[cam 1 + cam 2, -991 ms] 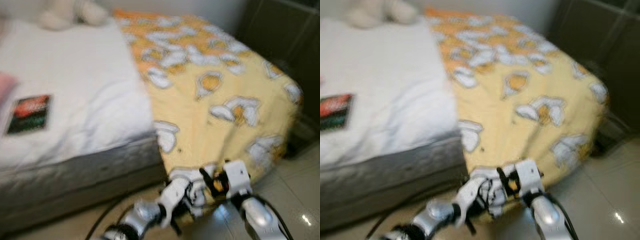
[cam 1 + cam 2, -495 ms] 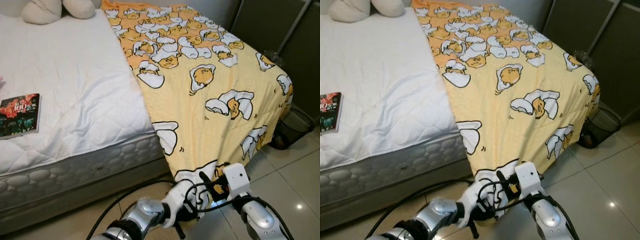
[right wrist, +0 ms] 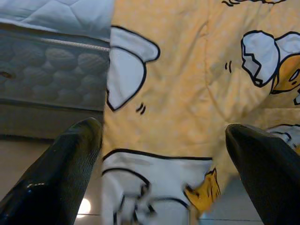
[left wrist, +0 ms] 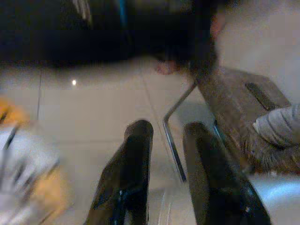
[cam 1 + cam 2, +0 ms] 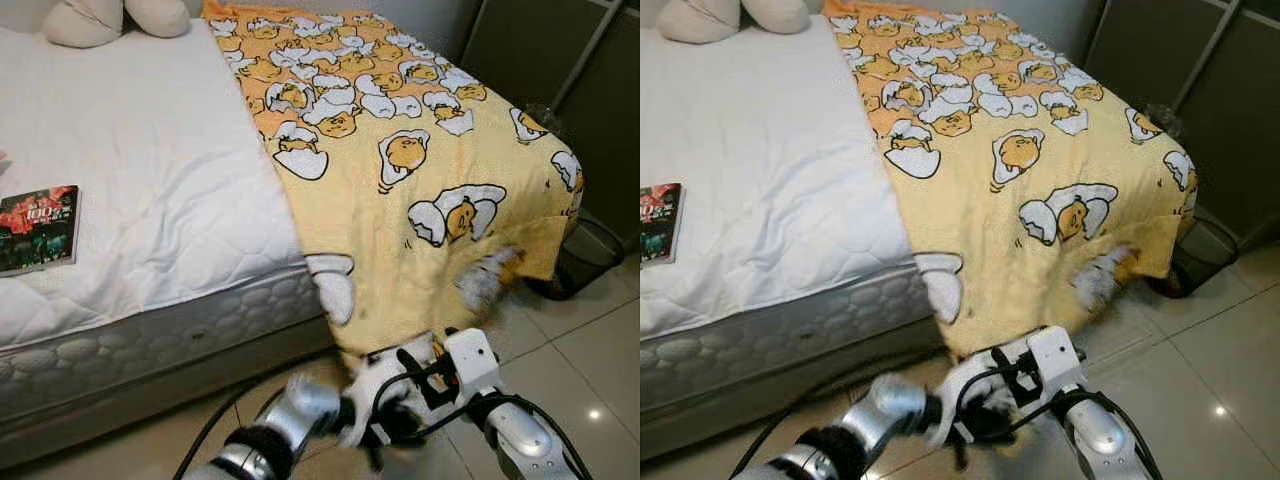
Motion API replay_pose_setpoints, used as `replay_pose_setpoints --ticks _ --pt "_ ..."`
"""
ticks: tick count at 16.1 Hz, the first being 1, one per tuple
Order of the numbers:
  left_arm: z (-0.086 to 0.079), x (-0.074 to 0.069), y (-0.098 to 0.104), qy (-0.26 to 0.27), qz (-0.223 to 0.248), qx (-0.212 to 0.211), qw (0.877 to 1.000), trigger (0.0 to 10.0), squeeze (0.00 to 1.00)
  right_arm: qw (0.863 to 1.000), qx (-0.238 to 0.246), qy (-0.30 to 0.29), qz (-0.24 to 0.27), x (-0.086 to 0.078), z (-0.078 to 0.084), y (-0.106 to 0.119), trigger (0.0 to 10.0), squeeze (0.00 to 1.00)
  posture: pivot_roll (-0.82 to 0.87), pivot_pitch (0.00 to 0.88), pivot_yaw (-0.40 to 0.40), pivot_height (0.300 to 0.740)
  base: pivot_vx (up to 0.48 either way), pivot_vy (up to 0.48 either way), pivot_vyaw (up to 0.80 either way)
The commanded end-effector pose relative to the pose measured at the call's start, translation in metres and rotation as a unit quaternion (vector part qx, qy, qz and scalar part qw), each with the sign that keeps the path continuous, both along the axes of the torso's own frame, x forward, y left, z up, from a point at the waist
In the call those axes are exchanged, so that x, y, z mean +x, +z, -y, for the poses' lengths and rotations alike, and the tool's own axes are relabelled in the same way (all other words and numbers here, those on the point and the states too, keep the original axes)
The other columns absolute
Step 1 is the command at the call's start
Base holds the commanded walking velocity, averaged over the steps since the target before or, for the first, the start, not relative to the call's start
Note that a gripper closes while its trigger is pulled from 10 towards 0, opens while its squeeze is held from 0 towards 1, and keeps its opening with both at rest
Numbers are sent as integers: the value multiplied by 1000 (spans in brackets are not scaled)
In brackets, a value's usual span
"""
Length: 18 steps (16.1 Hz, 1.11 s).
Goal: Clean up the room
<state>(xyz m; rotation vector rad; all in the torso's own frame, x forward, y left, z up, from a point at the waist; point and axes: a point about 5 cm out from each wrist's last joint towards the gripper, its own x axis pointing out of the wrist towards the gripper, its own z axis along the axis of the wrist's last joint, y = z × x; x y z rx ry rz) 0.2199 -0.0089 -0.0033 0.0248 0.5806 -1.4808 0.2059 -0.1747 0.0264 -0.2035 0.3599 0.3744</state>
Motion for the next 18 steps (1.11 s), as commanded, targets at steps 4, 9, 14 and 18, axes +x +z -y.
replay_pose_setpoints --ticks 4,9,14,18 --pt "-25 59 25 287 95 -11 953 10000 1000 996 -4 -50 80 21 9 27 10000 0 -114 0 -51 740 0 0 0" --pt "-154 123 75 604 226 14 764 10000 1000 967 53 -150 199 64 16 76 10000 0 -67 0 7 740 0 0 0" --pt "-182 120 90 648 290 52 702 10000 0 960 58 -193 194 74 24 66 10000 0 -25 0 37 740 0 -192 423" --pt "-173 113 82 677 259 50 687 10000 0 966 48 -177 184 75 24 59 10000 0 -12 0 4 740 0 -476 645"
